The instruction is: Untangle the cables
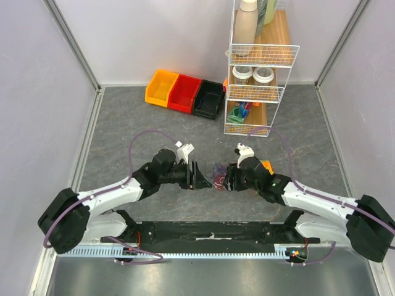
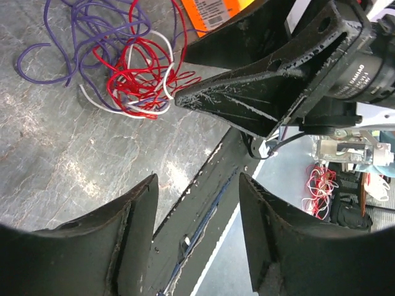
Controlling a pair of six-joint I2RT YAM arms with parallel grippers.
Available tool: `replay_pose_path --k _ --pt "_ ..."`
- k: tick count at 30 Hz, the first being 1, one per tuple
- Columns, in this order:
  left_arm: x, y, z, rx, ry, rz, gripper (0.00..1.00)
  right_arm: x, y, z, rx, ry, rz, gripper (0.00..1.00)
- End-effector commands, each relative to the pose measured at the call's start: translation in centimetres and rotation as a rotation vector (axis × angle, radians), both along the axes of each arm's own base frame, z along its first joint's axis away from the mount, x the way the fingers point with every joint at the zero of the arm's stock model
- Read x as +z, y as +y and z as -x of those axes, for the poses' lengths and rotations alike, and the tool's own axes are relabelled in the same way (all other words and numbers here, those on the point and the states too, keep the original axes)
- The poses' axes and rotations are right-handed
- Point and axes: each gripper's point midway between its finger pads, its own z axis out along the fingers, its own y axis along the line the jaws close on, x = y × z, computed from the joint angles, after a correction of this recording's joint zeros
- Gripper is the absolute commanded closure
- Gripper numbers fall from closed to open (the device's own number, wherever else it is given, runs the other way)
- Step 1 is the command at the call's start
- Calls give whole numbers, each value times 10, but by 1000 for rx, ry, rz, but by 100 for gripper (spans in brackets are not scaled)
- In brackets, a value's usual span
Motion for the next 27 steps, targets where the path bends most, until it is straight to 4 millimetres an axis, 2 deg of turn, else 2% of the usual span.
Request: replay_pose_path --k 1,2,5,7,9,11,14,18,20,24,27 --pt "12 -17 -18 15 -46 11 31 10 25 -14 71 -46 -46 44" --pt "10 -16 -21 19 -52 -8 26 2 25 -9 87 -23 -38 48" --pt "1 -15 -30 30 -74 -68 12 -6 31 -1 125 -17 -85 62" --pt "-3 -18 -33 12 -77 -93 11 -7 32 4 144 -25 -113 71" --pt "-9 -23 -38 -15 -85 -114 22 -1 31 5 149 -43 -129 81" --pt "-15 -27 -43 -28 -92 -140 27 4 31 7 165 -63 -138 83" --pt "-24 -30 -54 -44 -122 -193 28 10 29 10 184 -79 -142 88" --pt "-39 -31 -73 -37 -156 -294 22 12 25 15 201 -84 -133 89" --pt "-45 -31 -77 -45 -154 -326 21 13 25 17 212 -84 -138 89" --pt "-42 -48 -82 -89 -168 -276 19 11 26 23 241 -73 -144 91" --pt "-47 -65 -75 -177 -121 -204 18 10 26 25 256 -67 -144 92"
